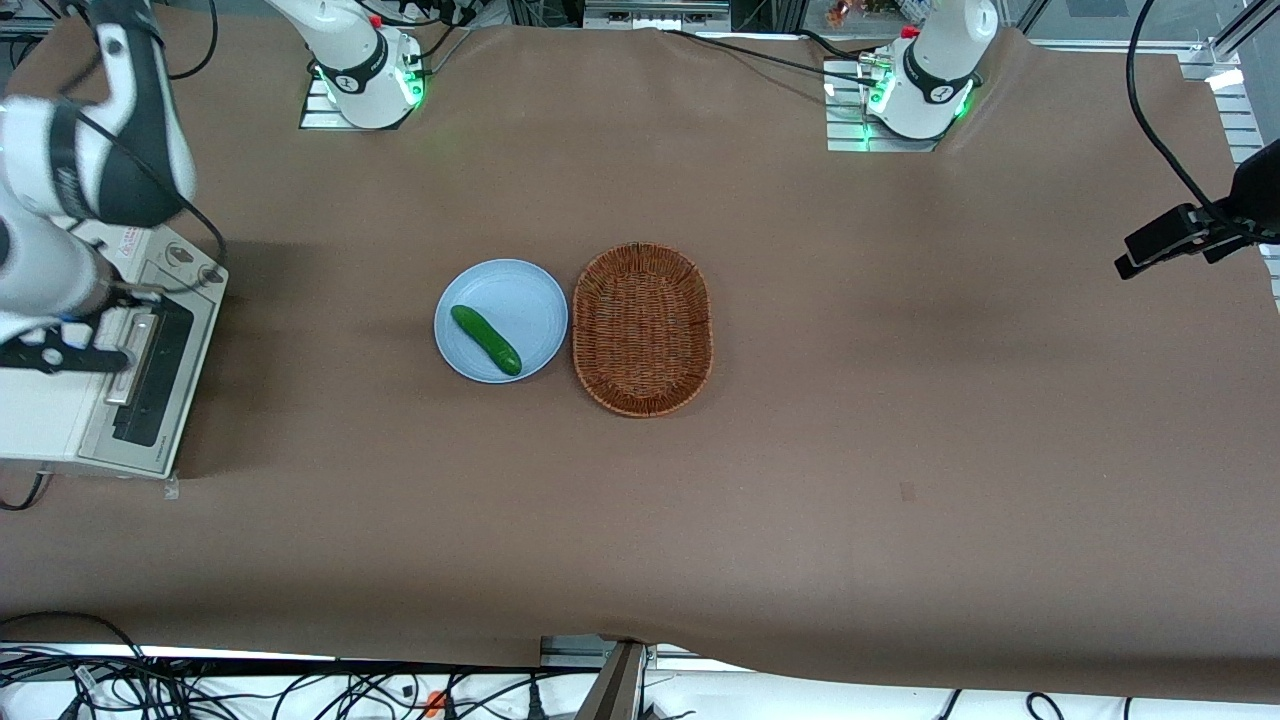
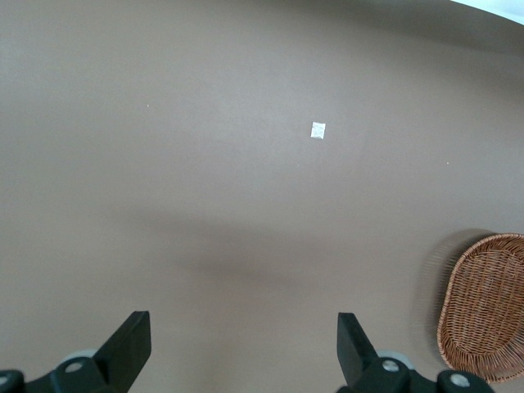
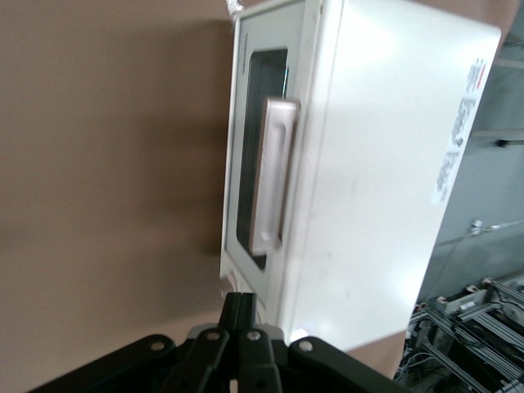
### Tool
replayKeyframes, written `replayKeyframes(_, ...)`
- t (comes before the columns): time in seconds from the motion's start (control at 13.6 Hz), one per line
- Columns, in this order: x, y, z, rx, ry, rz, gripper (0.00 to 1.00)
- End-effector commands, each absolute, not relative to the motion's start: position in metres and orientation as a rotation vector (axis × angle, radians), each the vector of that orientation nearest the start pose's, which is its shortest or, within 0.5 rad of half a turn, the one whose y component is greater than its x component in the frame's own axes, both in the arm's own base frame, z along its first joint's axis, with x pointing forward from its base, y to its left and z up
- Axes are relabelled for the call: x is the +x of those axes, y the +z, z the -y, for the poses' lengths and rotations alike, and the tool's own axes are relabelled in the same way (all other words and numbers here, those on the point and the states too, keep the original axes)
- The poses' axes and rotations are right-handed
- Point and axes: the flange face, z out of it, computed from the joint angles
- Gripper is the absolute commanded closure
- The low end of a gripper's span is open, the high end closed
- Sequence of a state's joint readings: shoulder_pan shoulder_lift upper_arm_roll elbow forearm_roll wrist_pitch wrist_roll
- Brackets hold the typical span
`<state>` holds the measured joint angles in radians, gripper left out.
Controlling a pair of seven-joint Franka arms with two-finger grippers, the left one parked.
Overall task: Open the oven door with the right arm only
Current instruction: 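Move the right gripper down to the toaster oven's silver door handle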
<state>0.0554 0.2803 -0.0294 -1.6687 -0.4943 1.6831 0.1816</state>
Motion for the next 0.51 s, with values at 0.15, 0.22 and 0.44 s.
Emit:
replayKeyframes(0.15,0.632,0.385,0.014,2.413,-0.131,0.020,1.00)
replayKeyframes(0.22,0.631,0.376,0.017,2.373,-0.111,-0.003,1.00)
replayKeyframes(0.44,0.619,0.345,0.022,2.288,-0.075,0.010,1.00)
